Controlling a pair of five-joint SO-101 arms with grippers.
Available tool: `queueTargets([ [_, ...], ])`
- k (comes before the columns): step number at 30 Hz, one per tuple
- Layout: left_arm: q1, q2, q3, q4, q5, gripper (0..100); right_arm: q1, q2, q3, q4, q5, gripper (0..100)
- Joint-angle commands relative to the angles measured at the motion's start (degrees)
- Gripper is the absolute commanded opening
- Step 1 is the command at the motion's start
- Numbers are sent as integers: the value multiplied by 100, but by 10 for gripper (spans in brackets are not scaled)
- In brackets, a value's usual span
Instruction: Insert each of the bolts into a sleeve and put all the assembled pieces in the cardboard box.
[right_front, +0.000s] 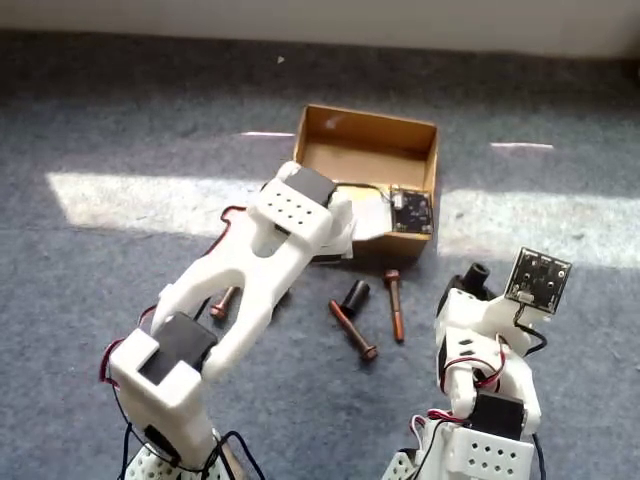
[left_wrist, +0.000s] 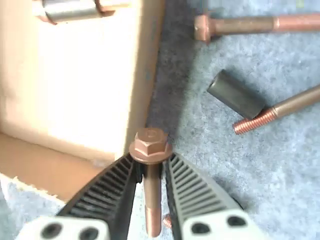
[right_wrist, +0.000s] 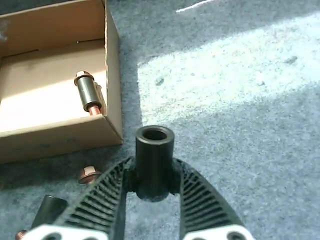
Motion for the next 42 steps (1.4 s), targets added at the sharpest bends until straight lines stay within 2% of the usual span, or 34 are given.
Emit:
queueTargets([
  [1, 110, -1077, 136, 88, 554, 6, 57, -92, -48, -189, -9, 5],
  [4, 163, -1648, 549, 158, 976, 6, 57, -92, -48, -189, -9, 5],
  [12, 462, -3257, 1692, 149, 2901, 6, 22, -92, -75, -189, -9, 5],
  [20, 488, -4875, 2642, 88, 4026, 6, -4, -92, -92, -180, -53, 5],
  [24, 497, -5569, 3231, -492, 4677, 6, -488, -92, -101, -180, -53, 5],
  [29, 497, -6404, 4163, -1248, 5081, 6, -892, -92, -101, -242, -62, 5],
  [37, 444, -8022, 5604, -2444, 5688, 6, -1086, -92, -92, -523, -1152, 5],
  [42, 444, -8936, 6730, -3349, 5679, 6, -1332, -92, -57, -954, -1354, 5],
])
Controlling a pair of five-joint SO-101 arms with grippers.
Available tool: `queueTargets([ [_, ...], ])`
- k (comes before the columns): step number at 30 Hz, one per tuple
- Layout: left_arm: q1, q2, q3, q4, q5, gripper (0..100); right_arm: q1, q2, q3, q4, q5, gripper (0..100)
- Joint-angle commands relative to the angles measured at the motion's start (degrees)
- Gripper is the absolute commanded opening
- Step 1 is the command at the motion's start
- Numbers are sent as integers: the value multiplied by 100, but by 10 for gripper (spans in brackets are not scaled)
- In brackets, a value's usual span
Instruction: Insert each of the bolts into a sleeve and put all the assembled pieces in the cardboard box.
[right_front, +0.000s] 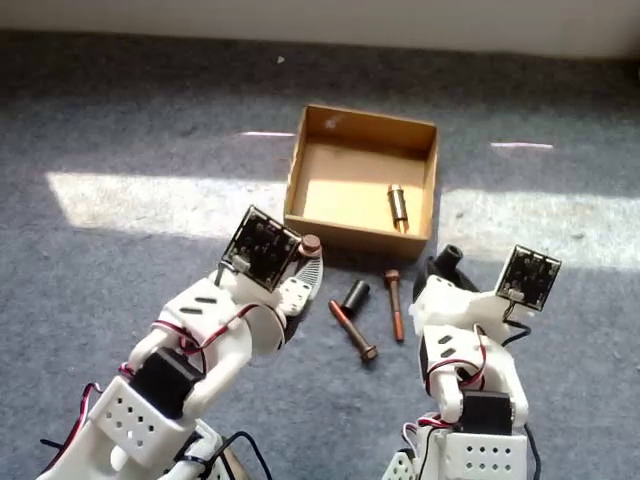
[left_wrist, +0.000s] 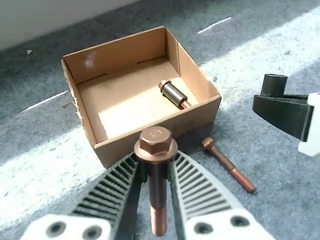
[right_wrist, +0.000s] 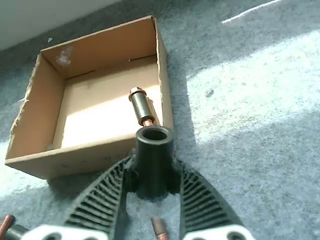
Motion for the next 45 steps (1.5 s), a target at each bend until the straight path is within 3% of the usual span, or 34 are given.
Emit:
queueTargets([
  [1, 57, -892, 760, -870, 97, 6, -409, -92, -48, -426, -114, 5],
  [9, -453, -2448, 1490, -1064, 132, 6, -1068, -92, 119, -708, -114, 5],
  [18, -901, -3565, 2774, -2497, 132, 6, -1473, -92, 681, -1745, -79, 5],
  [25, -1068, -3503, 2703, -2620, 158, 6, -2088, -92, 699, -2158, 914, 5],
  [28, -1095, -3503, 2580, -2620, 536, 6, -2580, -92, 699, -2325, 1451, 5],
  [33, -1754, -3503, 2325, -2611, 1064, 6, -2844, -92, 1358, -3152, 2295, 5],
  [37, -1903, -3503, 2237, -2602, 1600, 6, -2844, -40, 2158, -3468, 2330, 5],
  [45, -1596, -3503, 2229, -2681, 2497, 6, -2862, -4, 2026, -3240, 2347, 5],
])
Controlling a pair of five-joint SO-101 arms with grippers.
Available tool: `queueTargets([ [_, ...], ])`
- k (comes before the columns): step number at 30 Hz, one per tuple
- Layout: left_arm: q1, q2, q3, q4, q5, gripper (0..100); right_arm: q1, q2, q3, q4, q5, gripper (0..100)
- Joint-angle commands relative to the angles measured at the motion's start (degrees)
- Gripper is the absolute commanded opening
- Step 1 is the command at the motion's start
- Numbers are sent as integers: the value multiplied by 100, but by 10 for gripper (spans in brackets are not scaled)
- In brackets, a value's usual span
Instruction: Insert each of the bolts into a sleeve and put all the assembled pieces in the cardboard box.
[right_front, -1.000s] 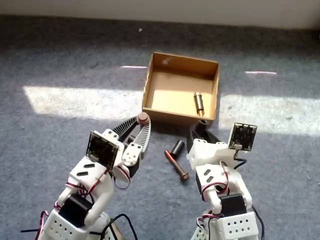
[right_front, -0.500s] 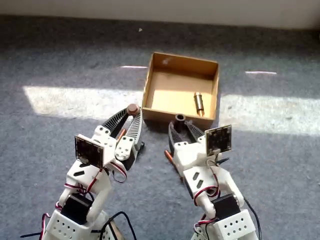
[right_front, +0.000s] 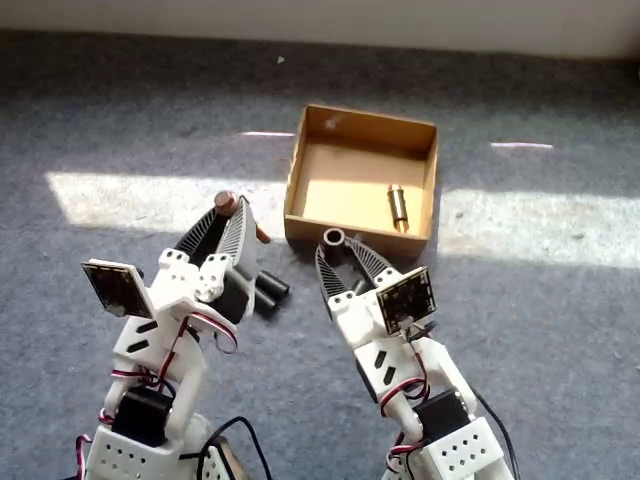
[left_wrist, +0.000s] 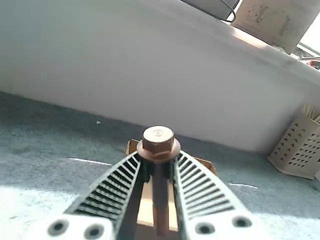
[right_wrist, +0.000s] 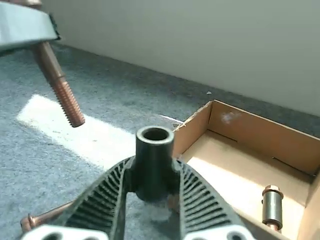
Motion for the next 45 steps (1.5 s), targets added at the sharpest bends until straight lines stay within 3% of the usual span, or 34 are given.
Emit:
queueTargets([
  [1, 180, -198, -365, -343, 369, 6, -66, 4, 804, 119, 79, 5],
  [7, 189, -180, -303, -510, 387, 6, -356, 4, 796, 558, 229, 5],
  [13, 655, -180, -75, -501, 352, 6, -532, -40, 796, 998, 1600, 5],
  [17, 971, -171, 31, -510, 343, 6, -532, -40, 796, 998, 1609, 5],
  [28, 1007, -163, 286, -501, 316, 6, -523, -48, 804, 998, 1609, 5],
  [35, 1587, -180, 611, -510, -378, 6, -505, -48, 796, 989, 1609, 5],
  [45, 1516, -198, 567, -519, -352, 6, -497, -48, 787, 989, 1609, 5],
])
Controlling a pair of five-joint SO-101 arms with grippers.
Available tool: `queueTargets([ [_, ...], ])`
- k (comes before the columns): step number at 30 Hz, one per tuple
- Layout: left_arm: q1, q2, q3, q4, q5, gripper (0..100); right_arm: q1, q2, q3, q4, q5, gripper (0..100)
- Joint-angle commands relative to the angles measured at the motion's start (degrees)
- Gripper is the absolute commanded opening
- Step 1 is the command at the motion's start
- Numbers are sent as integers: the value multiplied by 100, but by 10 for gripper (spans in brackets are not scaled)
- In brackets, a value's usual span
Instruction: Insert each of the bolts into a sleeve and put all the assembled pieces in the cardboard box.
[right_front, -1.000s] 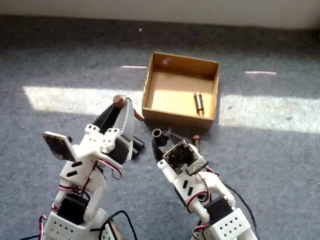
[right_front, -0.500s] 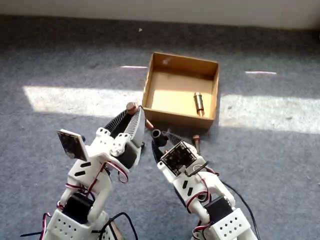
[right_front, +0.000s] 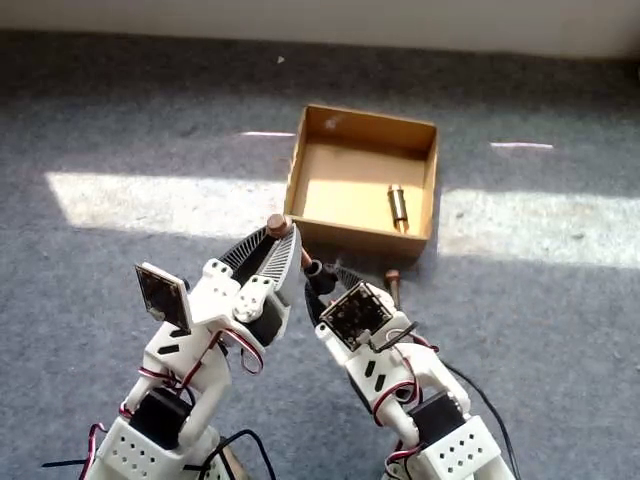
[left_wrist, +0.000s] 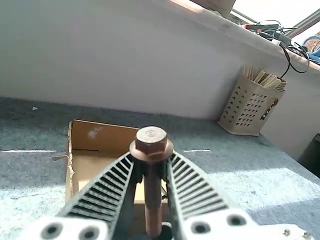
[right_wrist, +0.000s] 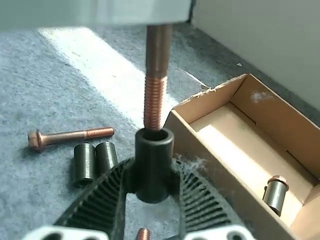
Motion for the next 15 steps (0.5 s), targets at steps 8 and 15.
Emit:
queueTargets([
  [8, 171, -189, -40, -62, -53, 6, -31, -66, 769, -13, 44, 5],
  [15, 303, -189, -66, -62, -62, 6, 136, -66, 769, -13, 44, 5],
])
